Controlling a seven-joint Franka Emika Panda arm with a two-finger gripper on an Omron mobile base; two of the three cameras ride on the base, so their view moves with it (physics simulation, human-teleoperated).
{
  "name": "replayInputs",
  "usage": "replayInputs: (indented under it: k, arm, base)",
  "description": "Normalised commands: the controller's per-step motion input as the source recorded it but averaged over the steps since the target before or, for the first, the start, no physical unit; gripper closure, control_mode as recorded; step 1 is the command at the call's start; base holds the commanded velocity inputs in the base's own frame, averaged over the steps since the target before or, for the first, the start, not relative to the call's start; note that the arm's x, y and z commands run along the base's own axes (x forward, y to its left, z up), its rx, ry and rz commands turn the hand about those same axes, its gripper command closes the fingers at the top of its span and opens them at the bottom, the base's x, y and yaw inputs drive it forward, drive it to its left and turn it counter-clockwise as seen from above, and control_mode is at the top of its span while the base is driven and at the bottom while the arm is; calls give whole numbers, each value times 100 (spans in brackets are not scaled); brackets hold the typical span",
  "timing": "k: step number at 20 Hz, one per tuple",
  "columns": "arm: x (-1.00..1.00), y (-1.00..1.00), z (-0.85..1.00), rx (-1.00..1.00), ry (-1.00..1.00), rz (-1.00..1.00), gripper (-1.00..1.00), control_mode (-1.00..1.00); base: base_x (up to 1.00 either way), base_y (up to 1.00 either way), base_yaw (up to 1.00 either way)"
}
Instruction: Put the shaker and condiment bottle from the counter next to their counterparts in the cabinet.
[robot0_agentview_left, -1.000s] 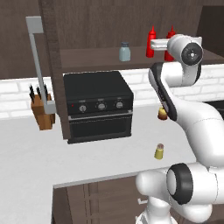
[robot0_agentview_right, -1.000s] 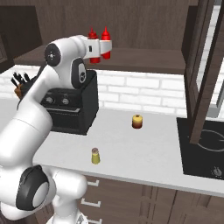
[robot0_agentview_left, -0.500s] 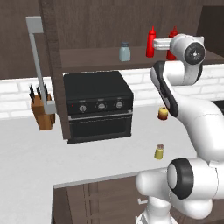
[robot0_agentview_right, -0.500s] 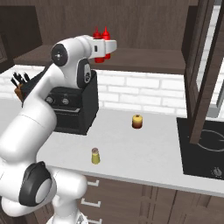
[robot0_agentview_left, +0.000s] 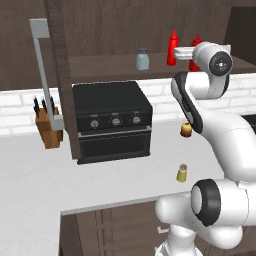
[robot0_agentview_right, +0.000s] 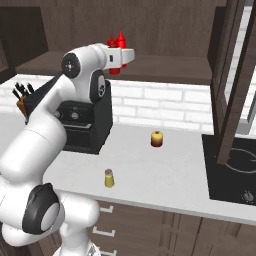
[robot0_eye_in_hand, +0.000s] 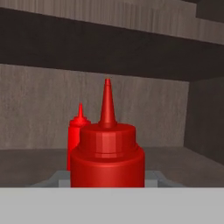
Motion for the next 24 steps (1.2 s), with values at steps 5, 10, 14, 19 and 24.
replayInputs:
  k: [5, 10, 14, 19, 24]
  arm:
    - [7, 0, -15, 0, 0, 0, 100, -100]
    - [11, 0, -4, 0, 0, 2, 100, -100]
    - [15, 0, 0, 0, 0, 3, 100, -100]
    - [17, -4, 0, 0, 0, 3, 100, -100]
    - [16, -13, -2, 0, 0, 3, 100, -100]
  base:
    - [0, 0, 0]
    - [0, 0, 0]
    - [0, 0, 0]
    - [0, 0, 0]
    - [0, 0, 0]
